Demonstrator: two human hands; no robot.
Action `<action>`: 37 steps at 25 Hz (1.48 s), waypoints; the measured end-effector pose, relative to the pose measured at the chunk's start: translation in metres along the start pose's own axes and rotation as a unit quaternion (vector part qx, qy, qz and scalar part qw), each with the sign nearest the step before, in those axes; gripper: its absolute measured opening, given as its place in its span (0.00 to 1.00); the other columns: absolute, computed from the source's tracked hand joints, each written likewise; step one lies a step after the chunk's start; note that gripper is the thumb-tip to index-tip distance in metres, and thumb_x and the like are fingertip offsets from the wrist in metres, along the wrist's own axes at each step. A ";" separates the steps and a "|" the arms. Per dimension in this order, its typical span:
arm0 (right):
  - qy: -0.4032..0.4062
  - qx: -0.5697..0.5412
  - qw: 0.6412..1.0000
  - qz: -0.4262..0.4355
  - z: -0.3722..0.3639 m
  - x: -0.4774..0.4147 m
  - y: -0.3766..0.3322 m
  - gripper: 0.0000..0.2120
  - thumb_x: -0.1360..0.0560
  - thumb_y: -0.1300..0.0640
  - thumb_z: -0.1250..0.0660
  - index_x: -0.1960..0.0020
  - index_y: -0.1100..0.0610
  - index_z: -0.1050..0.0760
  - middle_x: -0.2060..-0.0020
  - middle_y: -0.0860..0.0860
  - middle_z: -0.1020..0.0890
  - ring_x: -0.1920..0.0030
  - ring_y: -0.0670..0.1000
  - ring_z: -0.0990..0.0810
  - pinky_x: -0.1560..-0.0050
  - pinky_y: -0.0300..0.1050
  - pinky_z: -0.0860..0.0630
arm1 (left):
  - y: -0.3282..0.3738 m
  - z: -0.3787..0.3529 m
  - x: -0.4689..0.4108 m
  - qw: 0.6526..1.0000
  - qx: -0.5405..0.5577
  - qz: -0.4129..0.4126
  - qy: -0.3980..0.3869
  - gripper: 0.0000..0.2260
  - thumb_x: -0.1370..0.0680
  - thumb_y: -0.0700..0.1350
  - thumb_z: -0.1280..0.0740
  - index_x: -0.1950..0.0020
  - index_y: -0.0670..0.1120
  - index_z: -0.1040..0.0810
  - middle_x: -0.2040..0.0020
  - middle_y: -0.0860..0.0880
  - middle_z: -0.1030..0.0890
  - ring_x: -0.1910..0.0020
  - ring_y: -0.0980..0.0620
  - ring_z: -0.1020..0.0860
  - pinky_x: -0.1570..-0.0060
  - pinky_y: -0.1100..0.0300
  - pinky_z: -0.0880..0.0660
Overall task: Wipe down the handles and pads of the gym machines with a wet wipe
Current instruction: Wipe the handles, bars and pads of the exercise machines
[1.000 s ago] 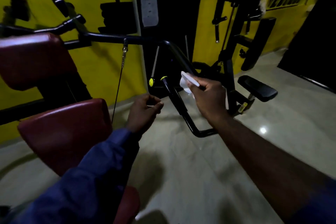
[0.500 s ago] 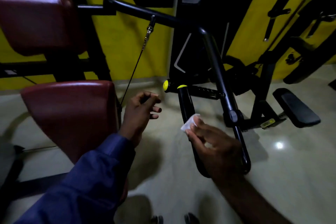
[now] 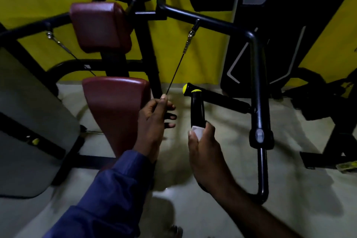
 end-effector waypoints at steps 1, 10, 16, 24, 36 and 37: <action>0.007 -0.006 1.000 0.009 0.002 -0.009 -0.005 0.22 0.16 0.46 0.41 0.27 0.54 0.42 0.42 0.54 0.17 0.44 0.58 0.18 0.55 0.43 0.31 | 0.001 0.001 0.008 1.000 -0.009 0.000 0.012 0.18 0.15 0.54 0.36 0.46 0.38 0.21 0.49 0.39 0.16 0.57 0.46 0.20 0.61 0.53 0.24; -0.131 -0.244 0.961 -0.006 0.006 -0.133 -0.051 0.20 0.16 0.44 0.37 0.60 0.57 0.27 0.73 0.52 0.26 0.77 0.51 0.26 0.71 0.43 0.27 | 0.000 0.011 0.051 0.997 0.002 0.014 0.073 0.19 0.15 0.54 0.39 0.46 0.38 0.21 0.52 0.42 0.18 0.57 0.45 0.22 0.64 0.58 0.25; -0.091 -0.242 0.965 -0.047 0.005 -0.118 -0.043 0.20 0.15 0.44 0.41 0.56 0.57 0.28 0.68 0.53 0.25 0.73 0.53 0.26 0.70 0.45 0.25 | 0.004 0.009 0.032 0.999 0.002 0.022 0.038 0.22 0.15 0.55 0.39 0.45 0.36 0.21 0.52 0.41 0.18 0.58 0.44 0.21 0.63 0.53 0.25; -0.176 -0.289 0.919 -0.202 -0.004 -0.124 -0.046 0.21 0.17 0.49 0.40 0.67 0.54 0.32 0.75 0.51 0.31 0.80 0.52 0.32 0.70 0.43 0.30 | 0.003 0.004 -0.014 0.997 -0.010 0.035 -0.063 0.22 0.16 0.59 0.38 0.45 0.39 0.20 0.51 0.42 0.17 0.59 0.47 0.21 0.62 0.52 0.25; 0.154 0.059 0.975 -0.149 0.000 -0.016 -0.014 0.25 0.30 0.40 0.21 0.62 0.54 0.33 0.72 0.45 0.24 0.71 0.49 0.24 0.68 0.41 0.30 | -0.024 0.009 -0.059 0.975 -0.025 0.061 -0.210 0.25 0.15 0.61 0.42 0.44 0.40 0.19 0.47 0.43 0.15 0.56 0.46 0.17 0.58 0.51 0.22; 0.178 0.129 0.966 -0.135 0.005 -0.036 -0.027 0.22 0.30 0.44 0.21 0.59 0.54 0.32 0.67 0.46 0.21 0.65 0.49 0.21 0.64 0.42 0.27 | -0.023 0.007 -0.062 0.974 -0.021 0.058 -0.218 0.25 0.15 0.61 0.42 0.44 0.40 0.18 0.47 0.43 0.14 0.56 0.46 0.17 0.59 0.51 0.22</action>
Point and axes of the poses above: each hand's wrist, its own x-axis away from the middle knuckle, its own z-axis out of the back of the hand, y = z × x, the point moved 6 cm from there along -x, towards the middle knuckle
